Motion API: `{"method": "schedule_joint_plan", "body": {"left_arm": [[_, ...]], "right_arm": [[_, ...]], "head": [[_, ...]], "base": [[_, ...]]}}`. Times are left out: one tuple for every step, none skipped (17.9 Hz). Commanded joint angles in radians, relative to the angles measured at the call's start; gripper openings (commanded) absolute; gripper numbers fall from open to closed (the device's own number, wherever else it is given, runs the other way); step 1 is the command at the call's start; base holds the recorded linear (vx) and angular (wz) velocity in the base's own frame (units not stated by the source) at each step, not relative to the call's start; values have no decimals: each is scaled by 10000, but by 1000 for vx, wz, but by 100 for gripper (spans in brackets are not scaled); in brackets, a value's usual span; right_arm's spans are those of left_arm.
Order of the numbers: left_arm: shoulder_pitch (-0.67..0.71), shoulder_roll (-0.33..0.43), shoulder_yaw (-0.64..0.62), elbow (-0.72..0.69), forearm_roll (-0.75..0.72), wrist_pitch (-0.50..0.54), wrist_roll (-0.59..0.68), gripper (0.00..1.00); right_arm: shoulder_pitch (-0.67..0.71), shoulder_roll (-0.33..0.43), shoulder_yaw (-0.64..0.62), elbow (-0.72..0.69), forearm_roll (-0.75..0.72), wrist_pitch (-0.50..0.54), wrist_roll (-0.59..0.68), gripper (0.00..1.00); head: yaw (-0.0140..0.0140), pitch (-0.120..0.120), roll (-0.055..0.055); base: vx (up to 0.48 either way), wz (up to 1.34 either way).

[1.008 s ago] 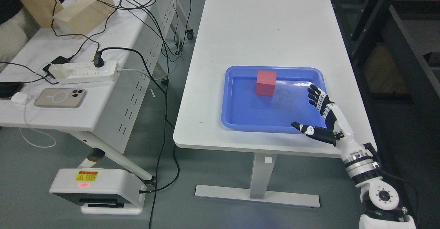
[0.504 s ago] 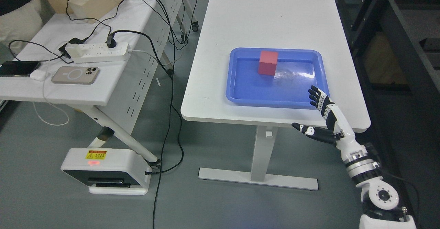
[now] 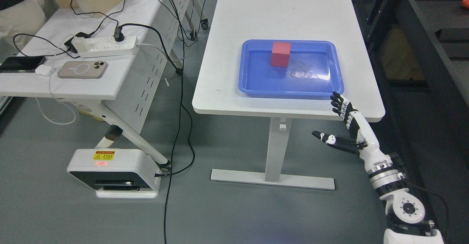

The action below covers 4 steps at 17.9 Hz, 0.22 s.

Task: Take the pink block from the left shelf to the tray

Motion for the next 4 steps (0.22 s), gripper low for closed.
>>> {"method": "schedule_joint_plan", "body": {"left_arm": [[-292,175,0,-175,0,-7,7,100],[-292,175,0,-175,0,-7,7,100],[-292,175,0,-175,0,-7,7,100],[-292,175,0,-175,0,-7,7,100]], "right_arm": [[1,-175,-12,14,47,-5,5,99],[1,-175,-12,14,47,-5,5,99],[1,-175,-12,14,47,-5,5,99],[1,-175,-12,14,47,-5,5,99]], "head": [[0,0,0],[0,0,0],[0,0,0],[0,0,0]], "base": [[-78,-9],[-37,-3],[-37,-3],[-15,-1]]}}
